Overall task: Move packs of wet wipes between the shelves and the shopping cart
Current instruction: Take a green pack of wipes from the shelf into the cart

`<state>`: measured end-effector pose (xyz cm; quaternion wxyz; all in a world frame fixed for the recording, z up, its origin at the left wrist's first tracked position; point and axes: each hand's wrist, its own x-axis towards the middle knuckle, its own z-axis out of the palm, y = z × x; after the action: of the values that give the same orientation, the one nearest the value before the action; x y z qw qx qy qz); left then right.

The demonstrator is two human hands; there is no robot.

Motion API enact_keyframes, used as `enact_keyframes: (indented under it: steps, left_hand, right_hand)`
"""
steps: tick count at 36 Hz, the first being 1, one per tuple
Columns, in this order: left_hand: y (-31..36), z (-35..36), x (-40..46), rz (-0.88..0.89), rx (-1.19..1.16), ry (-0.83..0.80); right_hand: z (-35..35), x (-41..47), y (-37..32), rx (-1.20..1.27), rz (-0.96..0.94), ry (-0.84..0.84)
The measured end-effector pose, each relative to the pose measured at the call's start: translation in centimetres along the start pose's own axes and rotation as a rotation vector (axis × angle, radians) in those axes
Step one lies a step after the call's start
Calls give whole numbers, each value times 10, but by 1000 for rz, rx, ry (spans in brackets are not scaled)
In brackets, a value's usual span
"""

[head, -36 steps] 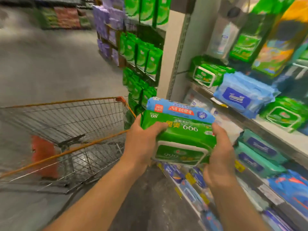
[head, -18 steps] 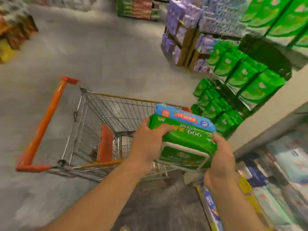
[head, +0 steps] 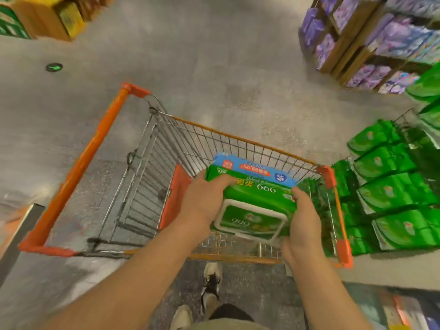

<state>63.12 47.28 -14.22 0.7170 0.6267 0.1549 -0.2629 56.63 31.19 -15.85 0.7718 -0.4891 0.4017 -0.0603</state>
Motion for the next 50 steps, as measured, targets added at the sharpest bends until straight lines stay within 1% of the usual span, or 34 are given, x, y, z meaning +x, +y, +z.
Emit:
enact_keyframes:
  steps: [6, 9, 12, 14, 17, 19, 23, 27, 32, 36, 40, 44, 47, 50]
  left_hand:
    - [-12, 7, 69, -141, 42, 131]
    - [-24, 5, 100, -216, 74, 164]
    - [-36, 0, 127, -267, 138, 141]
    - [-45, -5, 144, -297, 210, 94]
    - [-64, -15, 171, -358, 294, 15]
    - [-81, -22, 190, -392, 308, -17]
    - [-108, -29, 230, -421, 325, -13]
    - [-122, -34, 270, -424, 360, -21]
    - [-144, -47, 310, -446, 354, -13]
    - [-165, -58, 342, -482, 334, 22]
    - [-186, -65, 374, -472, 280, 87]
    - [-194, -64, 394, -442, 225, 87]
    - [-199, -61, 404, -394, 290, 161]
    - [-196, -59, 412, -391, 481, 205]
  right_hand:
    - [13, 77, 9, -128, 178, -45]
    - [22, 114, 20, -192, 245, -57]
    - [27, 151, 36, -220, 335, -20]
    - [29, 173, 49, -232, 406, -13]
    - [32, 203, 65, -261, 459, 32]
    - [34, 224, 77, -263, 493, 46]
    - [34, 263, 105, -300, 536, 33]
    - [37, 296, 125, -302, 580, 68]
    - [45, 330, 143, -315, 559, 35]
    - [52, 358, 156, -366, 573, -57]
    - [49, 387, 173, -456, 537, -182]
    - [44, 403, 187, -623, 488, -340]
    - [41, 415, 195, -671, 472, -377]
    - [52, 416, 184, -749, 469, -417]
